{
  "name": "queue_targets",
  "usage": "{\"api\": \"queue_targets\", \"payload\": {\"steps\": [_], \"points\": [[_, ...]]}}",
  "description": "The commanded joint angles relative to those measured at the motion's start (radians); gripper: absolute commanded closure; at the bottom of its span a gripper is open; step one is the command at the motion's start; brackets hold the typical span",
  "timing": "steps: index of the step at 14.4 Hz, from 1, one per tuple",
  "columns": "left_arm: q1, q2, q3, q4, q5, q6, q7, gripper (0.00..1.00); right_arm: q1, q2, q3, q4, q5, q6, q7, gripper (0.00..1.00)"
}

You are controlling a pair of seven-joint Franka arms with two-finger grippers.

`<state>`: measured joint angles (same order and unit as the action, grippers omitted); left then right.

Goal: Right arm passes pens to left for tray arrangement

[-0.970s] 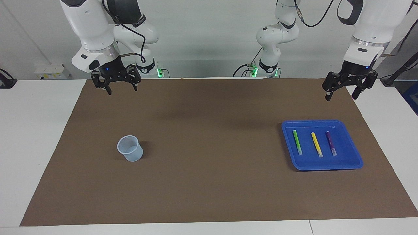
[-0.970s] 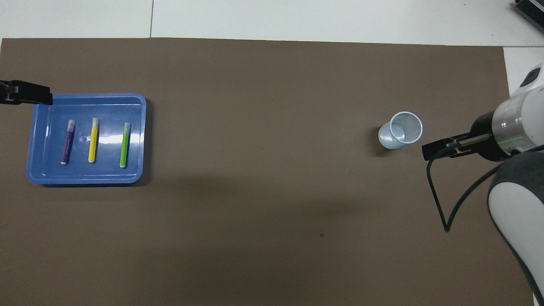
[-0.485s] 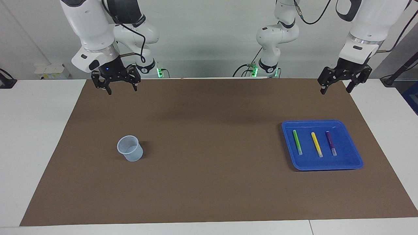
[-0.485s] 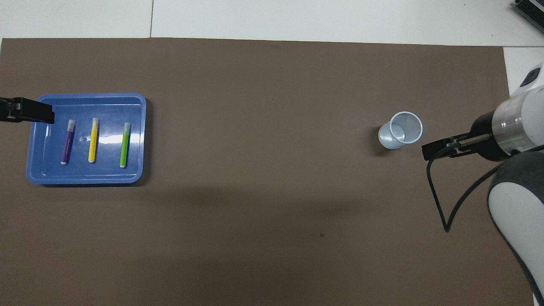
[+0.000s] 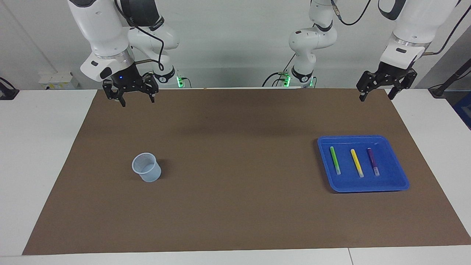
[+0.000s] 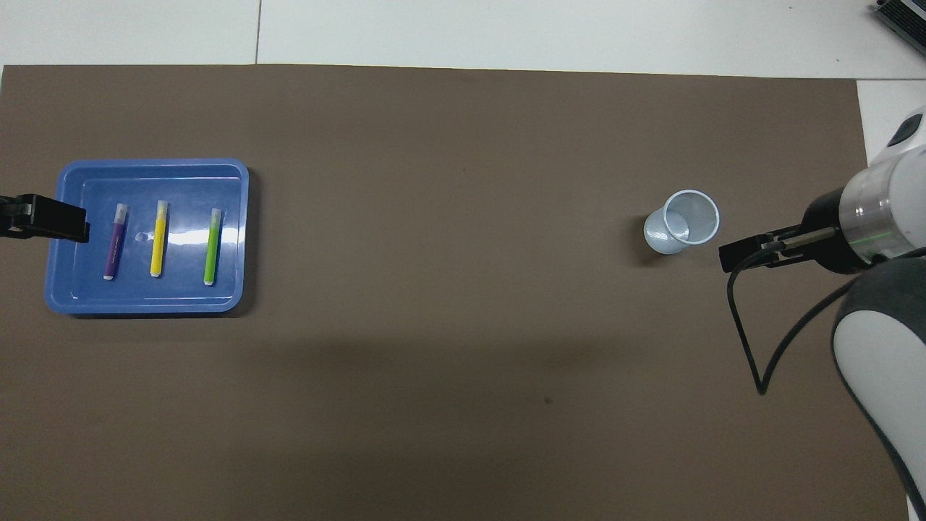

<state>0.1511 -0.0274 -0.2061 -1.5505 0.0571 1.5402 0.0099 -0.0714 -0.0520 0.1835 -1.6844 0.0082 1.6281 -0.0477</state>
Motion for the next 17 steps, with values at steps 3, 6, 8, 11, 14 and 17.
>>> {"api": "queue_targets", "payload": {"steps": [3, 6, 8, 11, 14, 17], "points": [[-0.01, -0.034, 0.014, -0.033, -0.016, 0.001, 0.058, 0.0, -0.002, 0.001, -0.003, 0.012, 0.004, -0.007, -0.012, 0.0], [-0.018, -0.034, 0.013, -0.031, -0.014, 0.0, 0.087, 0.0, -0.002, 0.0, -0.003, 0.011, 0.009, -0.005, -0.009, 0.0], [-0.021, -0.035, 0.011, -0.034, -0.014, -0.002, 0.076, 0.0, -0.002, 0.0, -0.003, 0.011, 0.007, -0.004, -0.009, 0.0], [-0.021, -0.036, 0.011, -0.034, -0.014, -0.002, 0.076, 0.0, -0.002, 0.0, -0.003, 0.011, 0.006, -0.002, -0.009, 0.0], [-0.021, -0.036, 0.014, -0.034, -0.016, -0.003, 0.074, 0.0, -0.002, 0.0, -0.003, 0.011, 0.006, -0.002, -0.009, 0.0], [-0.007, -0.036, 0.016, -0.034, -0.016, -0.006, 0.074, 0.0, -0.002, 0.001, -0.003, 0.011, 0.006, -0.002, -0.007, 0.0]]}}
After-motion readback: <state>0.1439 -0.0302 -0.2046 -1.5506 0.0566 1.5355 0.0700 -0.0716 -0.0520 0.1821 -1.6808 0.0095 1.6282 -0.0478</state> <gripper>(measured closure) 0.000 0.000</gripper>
